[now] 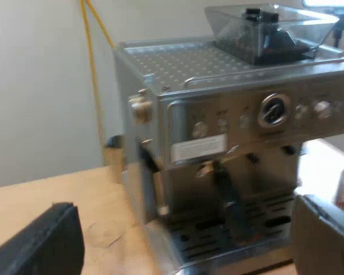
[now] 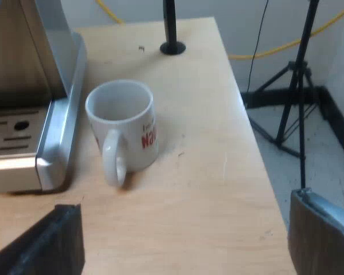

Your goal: Remove mug from coffee machine

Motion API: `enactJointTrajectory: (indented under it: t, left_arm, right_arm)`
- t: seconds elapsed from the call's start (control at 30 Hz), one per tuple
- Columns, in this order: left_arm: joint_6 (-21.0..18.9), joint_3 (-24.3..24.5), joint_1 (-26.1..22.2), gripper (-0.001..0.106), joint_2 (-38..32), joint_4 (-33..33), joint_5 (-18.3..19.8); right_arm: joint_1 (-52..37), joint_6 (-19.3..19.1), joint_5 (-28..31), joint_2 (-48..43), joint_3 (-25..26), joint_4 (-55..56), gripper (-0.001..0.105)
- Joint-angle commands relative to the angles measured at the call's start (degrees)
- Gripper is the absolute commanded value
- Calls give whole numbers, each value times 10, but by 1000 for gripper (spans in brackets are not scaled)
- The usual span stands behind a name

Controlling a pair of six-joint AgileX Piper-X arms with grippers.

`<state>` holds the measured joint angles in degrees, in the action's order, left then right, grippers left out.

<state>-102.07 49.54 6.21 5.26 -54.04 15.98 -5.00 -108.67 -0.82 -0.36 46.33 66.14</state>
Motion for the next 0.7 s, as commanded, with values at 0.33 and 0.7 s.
enactJointTrajectory:
  t: [0.33, 0.7]
  left_arm:
    - [7, 11, -2, 83, -85, -191, -115]
    - [7, -60, -2, 83, -85, -90, -124]
  right_arm:
    - [-2, -4, -16, -27, 2, -2, 74]
    - [-2, -4, -33, -27, -38, -3, 74]
